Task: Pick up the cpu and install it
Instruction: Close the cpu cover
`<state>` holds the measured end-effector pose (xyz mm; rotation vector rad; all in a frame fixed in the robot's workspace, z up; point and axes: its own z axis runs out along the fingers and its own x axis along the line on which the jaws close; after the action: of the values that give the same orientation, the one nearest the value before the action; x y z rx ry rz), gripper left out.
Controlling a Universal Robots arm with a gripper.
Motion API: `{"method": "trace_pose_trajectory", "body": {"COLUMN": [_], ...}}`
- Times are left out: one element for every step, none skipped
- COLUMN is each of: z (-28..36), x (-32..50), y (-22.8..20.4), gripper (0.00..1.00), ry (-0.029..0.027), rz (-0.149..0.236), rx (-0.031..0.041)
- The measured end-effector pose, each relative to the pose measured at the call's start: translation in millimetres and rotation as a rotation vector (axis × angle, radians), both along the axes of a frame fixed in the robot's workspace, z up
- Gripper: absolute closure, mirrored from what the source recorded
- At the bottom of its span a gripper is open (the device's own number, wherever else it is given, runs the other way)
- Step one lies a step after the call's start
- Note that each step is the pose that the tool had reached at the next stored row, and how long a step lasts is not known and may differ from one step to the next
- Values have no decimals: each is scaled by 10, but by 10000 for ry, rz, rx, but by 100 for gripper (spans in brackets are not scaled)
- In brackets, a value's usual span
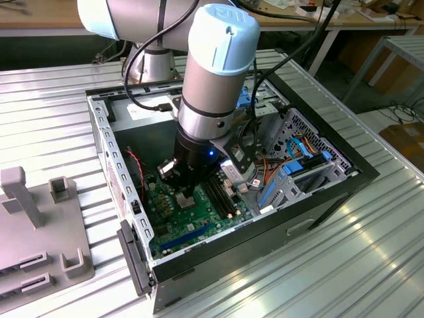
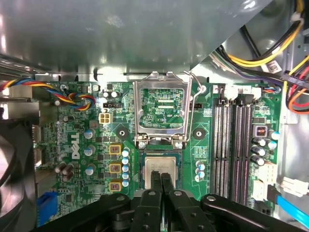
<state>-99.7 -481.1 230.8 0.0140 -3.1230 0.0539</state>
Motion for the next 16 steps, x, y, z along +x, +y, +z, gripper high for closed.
{"method": "trace_pose_trajectory", "body": {"z": [38,63,87,104,122,122,122,123,123,124,123,123,123,124,123,123], "x": [4,9,15,21,36,45,59,71,88,109,124,133,134,134,135,135], "y": [0,0,0,0,0,1,1,0,0,0,0,0,-1,0,0,0], "gripper": [85,85,85,85,85,85,85,85,85,85,85,85,85,85,85,85], "ry": [0,0,0,0,0,-2,-2,0,0,0,0,0,0,1,1,0], "rz": [0,0,0,0,0,-1,-1,-1,0,0,1,0,0,12,71,181], "rx": [-5,-11,-16,-19,-26,-25,-27,-28,-29,-30,-29,-29,-29,-30,-30,-30]}}
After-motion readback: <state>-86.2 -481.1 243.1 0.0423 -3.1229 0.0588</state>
